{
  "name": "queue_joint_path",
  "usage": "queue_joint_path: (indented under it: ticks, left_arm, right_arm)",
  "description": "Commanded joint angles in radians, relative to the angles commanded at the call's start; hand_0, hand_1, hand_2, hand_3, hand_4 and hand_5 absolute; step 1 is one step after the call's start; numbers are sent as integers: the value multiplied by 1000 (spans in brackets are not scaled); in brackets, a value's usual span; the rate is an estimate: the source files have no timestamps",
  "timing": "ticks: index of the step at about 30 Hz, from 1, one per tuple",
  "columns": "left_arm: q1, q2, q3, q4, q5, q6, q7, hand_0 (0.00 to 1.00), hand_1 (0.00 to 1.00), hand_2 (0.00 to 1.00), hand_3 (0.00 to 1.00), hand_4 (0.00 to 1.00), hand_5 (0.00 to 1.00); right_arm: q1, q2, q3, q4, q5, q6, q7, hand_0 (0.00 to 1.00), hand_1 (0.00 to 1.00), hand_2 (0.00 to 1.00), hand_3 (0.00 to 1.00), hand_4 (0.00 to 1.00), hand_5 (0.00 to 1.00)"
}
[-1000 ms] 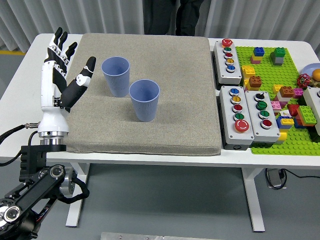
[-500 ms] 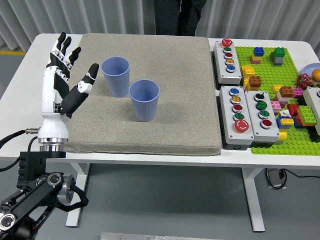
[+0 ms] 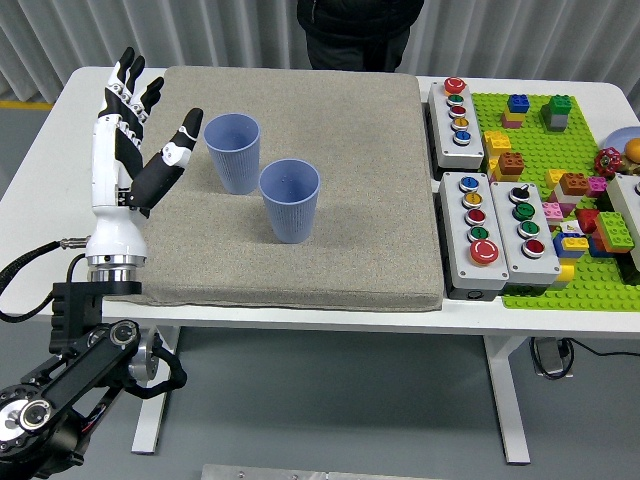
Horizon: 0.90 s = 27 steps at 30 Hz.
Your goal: Pick cup pour cup place
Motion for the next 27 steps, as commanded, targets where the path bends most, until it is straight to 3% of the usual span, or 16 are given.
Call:
queue_joint_path:
  ticks: [7, 27]
  left_arm:
    - [-19, -17, 3, 38, 1, 0, 0, 865, 860, 991, 998, 857, 410]
    - [-32, -10, 6, 48, 18, 0, 10, 865, 860, 988, 998, 854, 412]
  right_arm:
    - [-3, 1, -1, 0, 1, -1, 0, 669, 609, 553, 544, 2, 176]
    - [-4, 1, 14, 1, -13, 6, -6, 669, 609, 554, 545, 2, 176]
